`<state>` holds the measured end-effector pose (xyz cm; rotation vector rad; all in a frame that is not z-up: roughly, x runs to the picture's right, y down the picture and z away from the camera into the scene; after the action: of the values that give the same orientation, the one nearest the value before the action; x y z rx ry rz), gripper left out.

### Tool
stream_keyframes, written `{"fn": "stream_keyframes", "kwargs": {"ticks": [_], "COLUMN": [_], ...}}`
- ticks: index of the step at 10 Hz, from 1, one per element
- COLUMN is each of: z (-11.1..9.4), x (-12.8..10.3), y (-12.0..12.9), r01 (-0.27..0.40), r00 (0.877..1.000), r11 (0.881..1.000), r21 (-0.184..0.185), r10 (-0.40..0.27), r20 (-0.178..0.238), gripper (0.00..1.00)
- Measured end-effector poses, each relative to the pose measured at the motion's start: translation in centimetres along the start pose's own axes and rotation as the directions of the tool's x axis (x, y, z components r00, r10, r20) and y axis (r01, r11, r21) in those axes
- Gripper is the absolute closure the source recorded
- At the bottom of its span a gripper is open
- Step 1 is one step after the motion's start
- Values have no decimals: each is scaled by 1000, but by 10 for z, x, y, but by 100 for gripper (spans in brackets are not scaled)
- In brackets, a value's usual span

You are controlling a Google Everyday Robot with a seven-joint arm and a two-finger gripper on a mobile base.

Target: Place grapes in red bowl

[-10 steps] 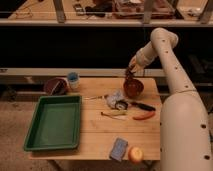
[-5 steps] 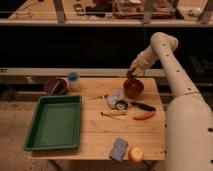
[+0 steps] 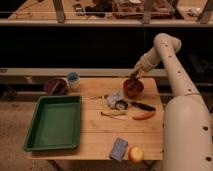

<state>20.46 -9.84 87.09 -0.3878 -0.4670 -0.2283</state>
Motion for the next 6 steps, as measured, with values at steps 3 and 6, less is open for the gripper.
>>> {"fn": "stream_keyframes", "kwargs": {"ticks": [3, 6], "z": [-3, -1], "x": [4, 1], "y": [2, 1], "r01": [-5, -1], "r00": [1000, 1000], "r11": [1000, 1000], "r21": [1, 0], "r10": [5, 1], "r20": [-1, 0], "gripper": [27, 27]}}
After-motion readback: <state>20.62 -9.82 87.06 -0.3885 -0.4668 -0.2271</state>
